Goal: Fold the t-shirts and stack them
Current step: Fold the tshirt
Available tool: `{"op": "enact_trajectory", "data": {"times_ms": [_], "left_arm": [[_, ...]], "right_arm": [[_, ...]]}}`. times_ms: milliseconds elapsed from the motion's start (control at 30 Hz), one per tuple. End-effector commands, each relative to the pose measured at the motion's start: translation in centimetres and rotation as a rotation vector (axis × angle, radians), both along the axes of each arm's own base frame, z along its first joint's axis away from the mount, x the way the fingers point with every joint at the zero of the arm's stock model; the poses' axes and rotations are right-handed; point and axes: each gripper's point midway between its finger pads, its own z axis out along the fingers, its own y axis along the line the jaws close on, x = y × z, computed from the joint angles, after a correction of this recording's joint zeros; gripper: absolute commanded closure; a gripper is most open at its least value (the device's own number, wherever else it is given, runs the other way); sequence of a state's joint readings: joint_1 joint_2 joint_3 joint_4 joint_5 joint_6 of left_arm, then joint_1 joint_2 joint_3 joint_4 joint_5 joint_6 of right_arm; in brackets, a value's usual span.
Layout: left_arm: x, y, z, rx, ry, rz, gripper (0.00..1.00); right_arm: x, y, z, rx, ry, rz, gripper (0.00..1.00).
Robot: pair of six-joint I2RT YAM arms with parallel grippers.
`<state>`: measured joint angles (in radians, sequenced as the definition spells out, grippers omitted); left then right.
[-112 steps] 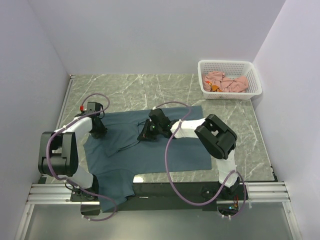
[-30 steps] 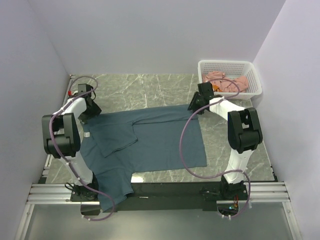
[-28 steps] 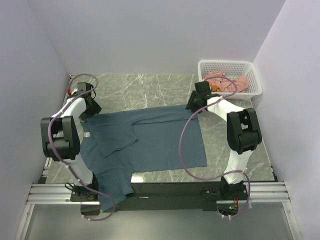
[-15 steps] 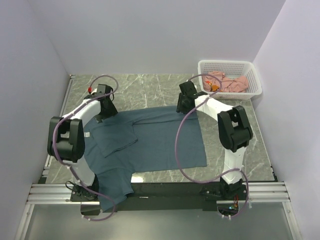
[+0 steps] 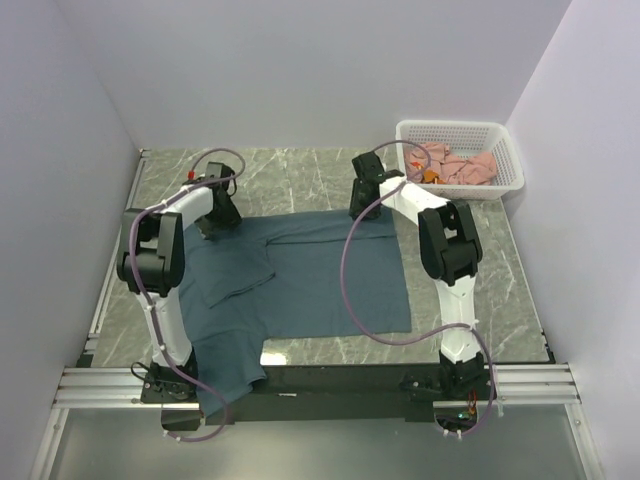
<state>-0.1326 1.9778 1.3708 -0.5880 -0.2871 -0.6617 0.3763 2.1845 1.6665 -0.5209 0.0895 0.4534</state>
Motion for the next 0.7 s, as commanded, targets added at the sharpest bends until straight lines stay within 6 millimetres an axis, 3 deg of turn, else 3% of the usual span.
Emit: {"op": "enact_trajectory", "data": {"times_ms": [0,200,433,533,633,667], "left_arm": [[0.9,-0.2,-2.2,0.016,0.048,-0.021,0.30],[3.7,-0.9,-3.0,0.001,0.051,-0.029,0.30],[7.7,-1.6,-2.3,-0.016,0.004,-0.056,0.27],[9.5,-1.4,-0.8,-0.016,-0.043,-0.058,0.25],[10.8,-0.8,2.2,-0.028,-0.106,-0.048,0.21],[11.1,-0.5,4.1,-0.033,-0.142,-0.036,0.20]], "right_arm": [[1.1,-1.7,-0.9,-0.029,0.036,-0.029,0.56],[4.2,-2.7,-1.0,-0.020,0.029,-0.045,0.56],[8.4,-3.5,-0.4,0.015,-0.029,-0.054,0.56],[10.1,-3.3,1.0,0.047,-0.082,-0.031,0.56],[11.3,-2.8,4.5,0.073,-0.160,-0.009,0.53],[11.2,-2.8,6.5,0.080,-0.192,-0.006,0.51]]}}
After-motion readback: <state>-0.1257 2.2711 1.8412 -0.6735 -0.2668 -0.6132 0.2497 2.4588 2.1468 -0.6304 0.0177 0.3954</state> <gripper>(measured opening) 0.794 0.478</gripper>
